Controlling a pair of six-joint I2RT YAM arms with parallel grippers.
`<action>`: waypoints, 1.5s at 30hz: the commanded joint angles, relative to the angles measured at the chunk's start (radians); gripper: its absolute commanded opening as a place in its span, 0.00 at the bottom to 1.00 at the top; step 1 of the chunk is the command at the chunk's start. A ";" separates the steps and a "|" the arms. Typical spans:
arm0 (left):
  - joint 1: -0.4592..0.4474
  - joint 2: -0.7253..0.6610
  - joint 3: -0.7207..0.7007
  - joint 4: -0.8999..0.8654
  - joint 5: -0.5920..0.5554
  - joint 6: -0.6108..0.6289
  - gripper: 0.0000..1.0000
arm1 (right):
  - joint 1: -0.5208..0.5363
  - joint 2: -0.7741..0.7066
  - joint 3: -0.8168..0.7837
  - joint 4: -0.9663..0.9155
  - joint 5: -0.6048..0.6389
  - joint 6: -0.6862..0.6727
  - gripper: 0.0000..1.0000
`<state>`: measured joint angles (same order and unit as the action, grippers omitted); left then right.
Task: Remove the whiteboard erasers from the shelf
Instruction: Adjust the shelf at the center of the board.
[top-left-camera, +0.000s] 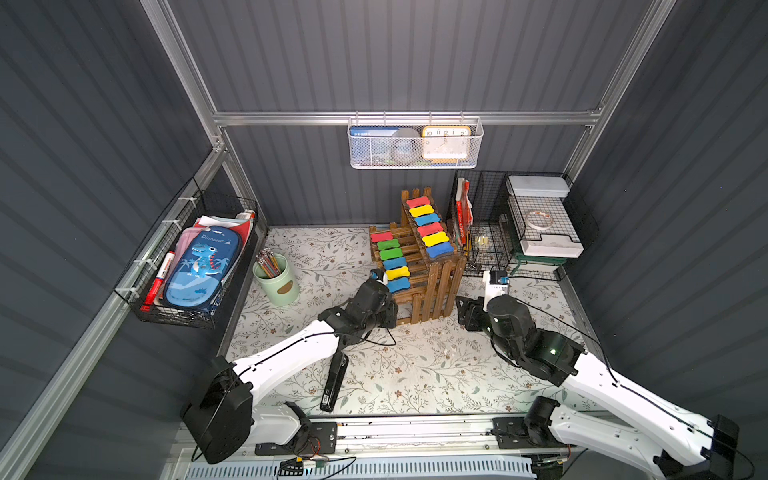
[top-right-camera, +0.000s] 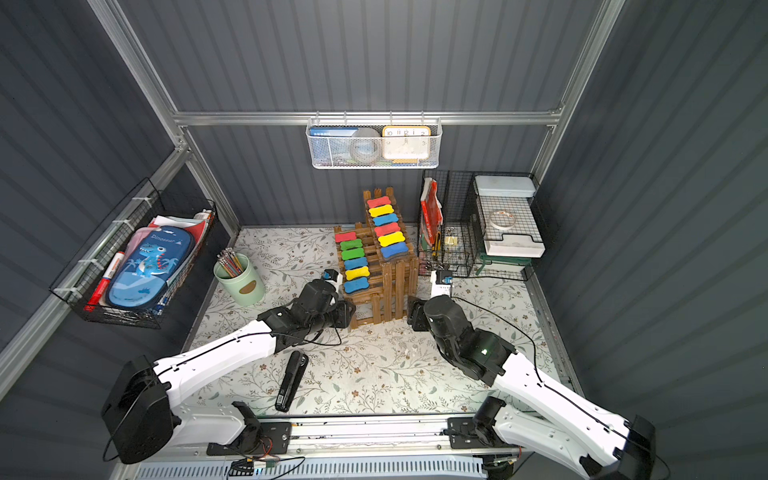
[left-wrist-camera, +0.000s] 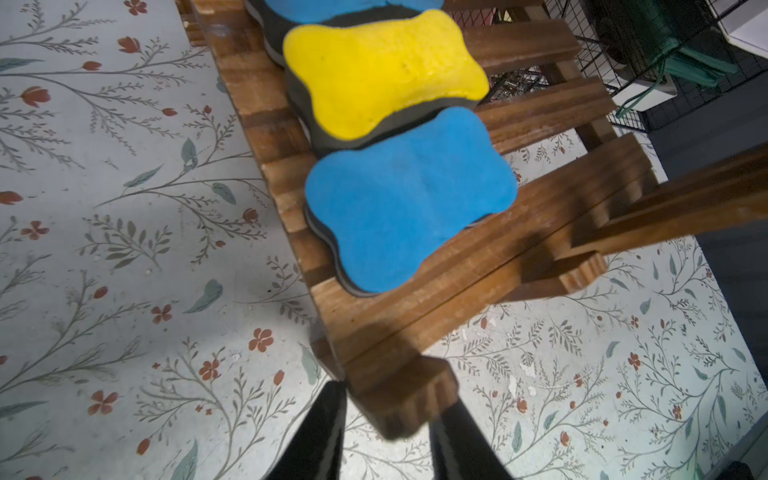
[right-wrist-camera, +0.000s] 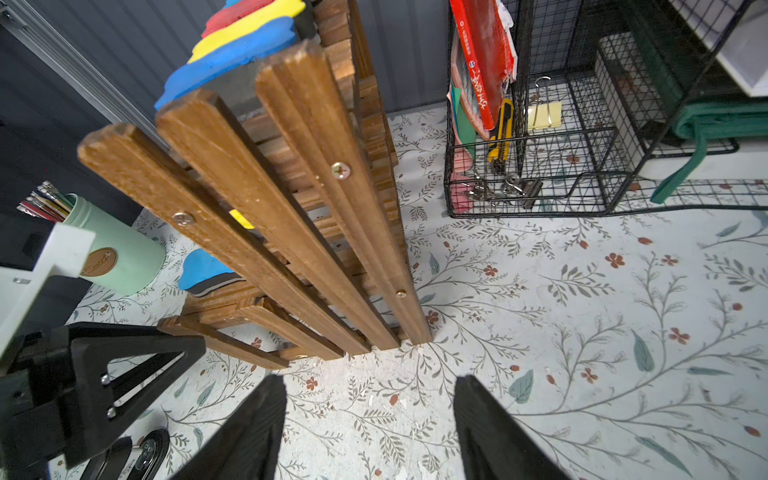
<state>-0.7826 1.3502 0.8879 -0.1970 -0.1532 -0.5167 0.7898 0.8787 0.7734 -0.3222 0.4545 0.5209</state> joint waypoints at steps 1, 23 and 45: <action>-0.011 0.028 0.023 0.064 0.038 0.013 0.38 | -0.008 -0.023 -0.013 0.001 -0.005 0.014 0.68; -0.044 -0.097 0.144 -0.067 0.036 0.045 0.58 | -0.100 -0.076 -0.026 -0.030 -0.047 0.056 0.75; 0.520 0.560 0.711 0.009 0.555 0.294 0.57 | -0.165 -0.053 -0.030 0.017 -0.155 0.038 0.73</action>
<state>-0.2523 1.8965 1.5364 -0.2241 0.3065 -0.2703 0.6361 0.8318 0.7570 -0.3084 0.3153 0.5671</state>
